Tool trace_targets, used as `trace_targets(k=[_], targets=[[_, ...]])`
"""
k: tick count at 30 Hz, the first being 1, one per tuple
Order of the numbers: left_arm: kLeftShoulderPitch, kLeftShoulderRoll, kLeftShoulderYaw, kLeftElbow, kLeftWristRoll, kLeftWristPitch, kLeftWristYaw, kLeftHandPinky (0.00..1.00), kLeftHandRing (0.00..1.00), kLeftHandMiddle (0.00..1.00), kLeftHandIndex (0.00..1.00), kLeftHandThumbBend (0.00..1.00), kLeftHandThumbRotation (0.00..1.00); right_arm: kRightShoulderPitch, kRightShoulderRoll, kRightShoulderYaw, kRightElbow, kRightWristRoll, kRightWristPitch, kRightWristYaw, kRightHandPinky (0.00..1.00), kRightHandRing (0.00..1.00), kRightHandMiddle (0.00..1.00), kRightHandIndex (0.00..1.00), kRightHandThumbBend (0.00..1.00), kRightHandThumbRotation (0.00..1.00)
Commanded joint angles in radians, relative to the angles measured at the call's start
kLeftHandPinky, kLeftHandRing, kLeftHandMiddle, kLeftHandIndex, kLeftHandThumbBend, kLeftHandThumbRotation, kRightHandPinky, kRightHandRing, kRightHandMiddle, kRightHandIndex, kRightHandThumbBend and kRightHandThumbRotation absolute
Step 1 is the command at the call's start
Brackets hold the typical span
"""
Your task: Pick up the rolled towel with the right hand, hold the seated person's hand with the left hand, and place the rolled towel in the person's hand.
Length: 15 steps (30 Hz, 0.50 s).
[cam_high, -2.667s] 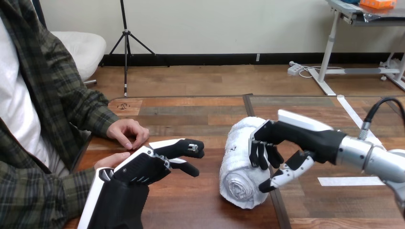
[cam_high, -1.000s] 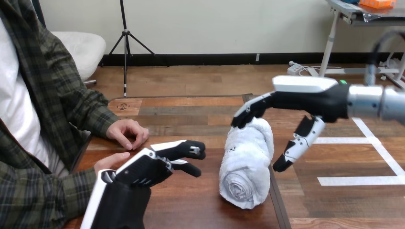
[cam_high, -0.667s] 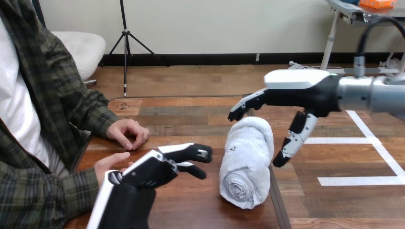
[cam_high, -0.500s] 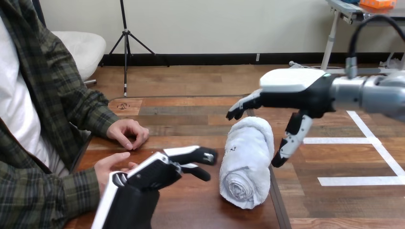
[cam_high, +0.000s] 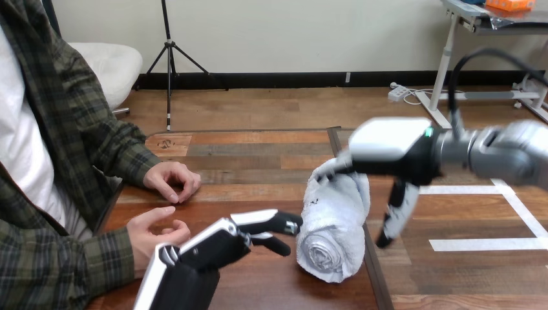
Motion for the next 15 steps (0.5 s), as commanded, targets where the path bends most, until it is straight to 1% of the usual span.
trace_targets(k=[1, 3, 4, 6, 7, 10, 12, 13, 15], targets=[[0.034, -0.097, -0.018, -0.014, 0.043, -0.101, 0.053, 0.60, 0.70, 0.72, 0.68, 1.00, 0.49, -0.118, 0.025, 0.210, 0.047, -0.245, 0.099, -0.362, 0.86, 0.94, 0.89, 0.93, 1.00, 0.41], [0.035, -0.092, -0.026, -0.011, 0.039, -0.123, 0.054, 0.60, 0.71, 0.73, 0.68, 1.00, 0.49, -0.120, 0.033, 0.243, 0.053, -0.286, 0.111, -0.416, 0.87, 0.95, 0.90, 0.94, 1.00, 0.44], [0.034, -0.090, -0.028, -0.008, 0.039, -0.138, 0.055, 0.60, 0.71, 0.73, 0.68, 1.00, 0.49, -0.119, 0.042, 0.270, 0.058, -0.317, 0.125, -0.460, 0.87, 0.95, 0.91, 0.94, 1.00, 0.45], [0.040, -0.088, -0.030, -0.010, 0.043, -0.154, 0.058, 0.60, 0.71, 0.74, 0.69, 1.00, 0.49, -0.117, 0.050, 0.300, 0.065, -0.354, 0.137, -0.516, 0.88, 0.96, 0.91, 0.94, 1.00, 0.47], [0.046, -0.091, -0.028, -0.012, 0.048, -0.161, 0.061, 0.60, 0.71, 0.74, 0.69, 1.00, 0.49, -0.114, 0.059, 0.324, 0.069, -0.381, 0.154, -0.549, 0.88, 0.96, 0.91, 0.94, 1.00, 0.47], [0.064, -0.098, -0.023, -0.020, 0.060, -0.182, 0.070, 0.61, 0.72, 0.74, 0.70, 1.00, 0.49, -0.108, 0.078, 0.370, 0.082, -0.431, 0.185, -0.617, 0.88, 0.97, 0.92, 0.95, 1.00, 0.49], [0.074, -0.099, -0.022, -0.024, 0.065, -0.199, 0.076, 0.61, 0.71, 0.74, 0.71, 1.00, 0.50, -0.104, 0.087, 0.391, 0.090, -0.454, 0.196, -0.653, 0.89, 0.98, 0.93, 0.96, 1.00, 0.50], [0.082, -0.102, -0.021, -0.028, 0.068, -0.209, 0.080, 0.61, 0.71, 0.74, 0.71, 1.00, 0.50, -0.099, 0.095, 0.410, 0.094, -0.474, 0.209, -0.684, 0.89, 0.98, 0.93, 0.97, 1.00, 0.51], [0.095, -0.101, -0.023, -0.036, 0.072, -0.221, 0.088, 0.61, 0.71, 0.74, 0.71, 1.00, 0.49, -0.096, 0.104, 0.433, 0.100, -0.501, 0.221, -0.726, 0.90, 0.98, 0.93, 0.97, 1.00, 0.51]])
